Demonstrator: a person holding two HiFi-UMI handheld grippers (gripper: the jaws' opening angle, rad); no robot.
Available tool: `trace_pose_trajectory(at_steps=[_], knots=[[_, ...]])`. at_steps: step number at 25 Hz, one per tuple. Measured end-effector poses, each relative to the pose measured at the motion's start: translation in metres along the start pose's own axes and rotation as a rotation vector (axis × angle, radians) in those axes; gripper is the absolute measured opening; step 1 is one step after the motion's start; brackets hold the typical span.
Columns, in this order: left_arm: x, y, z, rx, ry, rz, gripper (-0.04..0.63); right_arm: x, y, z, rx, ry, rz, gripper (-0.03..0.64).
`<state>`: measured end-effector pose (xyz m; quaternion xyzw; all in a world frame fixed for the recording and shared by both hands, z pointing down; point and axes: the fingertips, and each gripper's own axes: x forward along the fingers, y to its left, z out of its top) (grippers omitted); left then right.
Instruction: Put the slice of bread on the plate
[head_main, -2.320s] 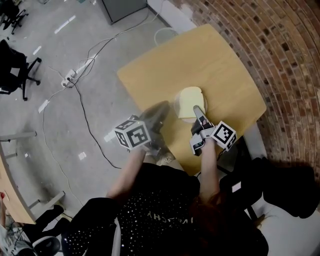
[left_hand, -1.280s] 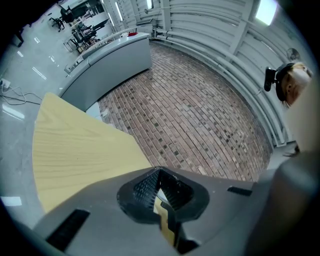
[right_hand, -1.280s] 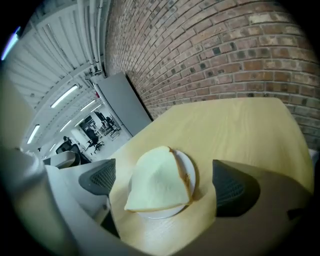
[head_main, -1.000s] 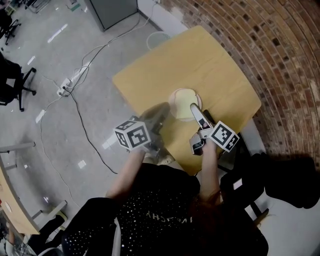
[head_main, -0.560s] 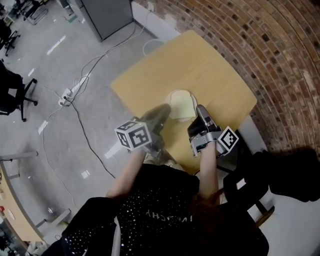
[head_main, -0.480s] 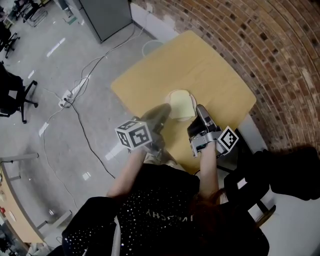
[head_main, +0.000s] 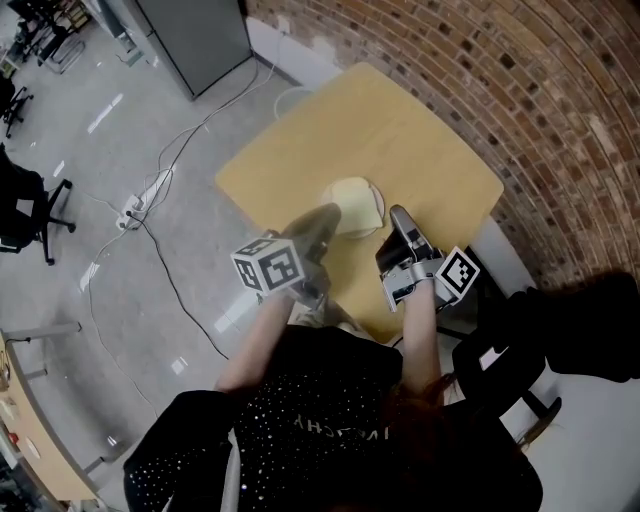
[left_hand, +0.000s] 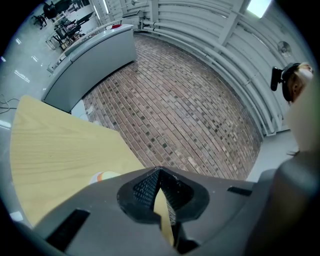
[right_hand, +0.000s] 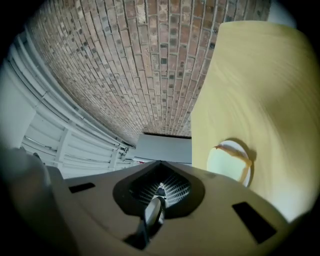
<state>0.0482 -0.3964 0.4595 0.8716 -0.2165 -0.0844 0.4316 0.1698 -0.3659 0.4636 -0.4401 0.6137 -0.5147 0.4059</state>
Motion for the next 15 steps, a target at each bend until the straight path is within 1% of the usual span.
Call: trace_pose_trajectory(at_steps=[5, 15], knots=[[0.002, -0.003, -0.001, -0.019, -0.001, -0.016, 0.011, -0.008, -0.005, 0.001, -0.031, 0.005, -0.042, 0.014], [0.003, 0.005, -0.005, -0.046, 0.007, 0.001, 0.011, -0.009, -0.016, 0.004, -0.025, 0.008, -0.078, 0.014]])
